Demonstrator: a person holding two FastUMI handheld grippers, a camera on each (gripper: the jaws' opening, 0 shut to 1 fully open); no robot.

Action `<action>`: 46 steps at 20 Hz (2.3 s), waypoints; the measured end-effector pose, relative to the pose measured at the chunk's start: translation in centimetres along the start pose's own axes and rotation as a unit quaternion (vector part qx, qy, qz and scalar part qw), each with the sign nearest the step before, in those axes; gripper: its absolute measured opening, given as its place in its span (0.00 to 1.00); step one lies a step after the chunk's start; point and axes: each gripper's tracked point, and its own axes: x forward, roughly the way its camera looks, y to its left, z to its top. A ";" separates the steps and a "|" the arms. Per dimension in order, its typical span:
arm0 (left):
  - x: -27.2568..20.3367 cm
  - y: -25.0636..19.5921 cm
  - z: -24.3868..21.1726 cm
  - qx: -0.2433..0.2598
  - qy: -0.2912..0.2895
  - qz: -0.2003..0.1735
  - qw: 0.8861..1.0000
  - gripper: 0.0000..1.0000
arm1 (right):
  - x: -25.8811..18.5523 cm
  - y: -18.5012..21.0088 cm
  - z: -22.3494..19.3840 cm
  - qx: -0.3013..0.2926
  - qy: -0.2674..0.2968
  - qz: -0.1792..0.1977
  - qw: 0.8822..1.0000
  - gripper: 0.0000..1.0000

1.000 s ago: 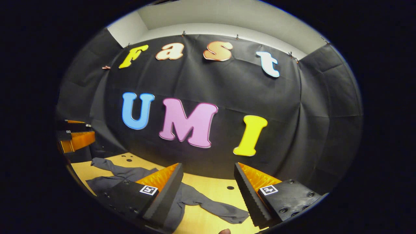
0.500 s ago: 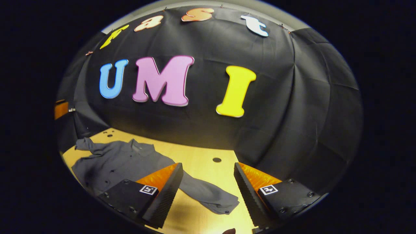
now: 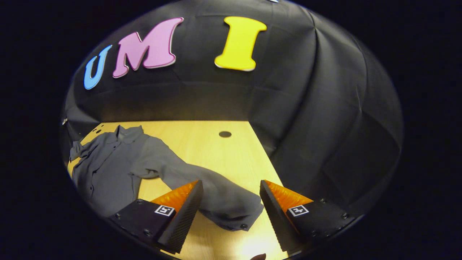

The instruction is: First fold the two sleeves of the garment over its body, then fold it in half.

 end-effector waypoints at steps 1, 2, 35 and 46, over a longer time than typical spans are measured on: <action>0.1 -0.1 -0.3 0.004 0.003 0.001 1.000 0.96 | 0.8 -0.4 -1.2 0.000 0.012 -0.004 1.000 0.98; 0.2 -0.1 -0.4 0.009 0.006 0.002 1.000 0.96 | 1.7 -0.7 -2.3 0.002 0.022 -0.007 1.000 0.98; -0.8 9.6 0.1 0.013 0.009 -0.033 0.999 0.97 | -8.1 0.5 -3.5 -0.045 0.025 -0.104 0.993 0.05; -0.1 16.5 -0.2 -0.007 -0.011 -0.057 0.998 0.97 | -12.9 13.2 3.6 -0.052 -0.033 -0.046 0.997 0.05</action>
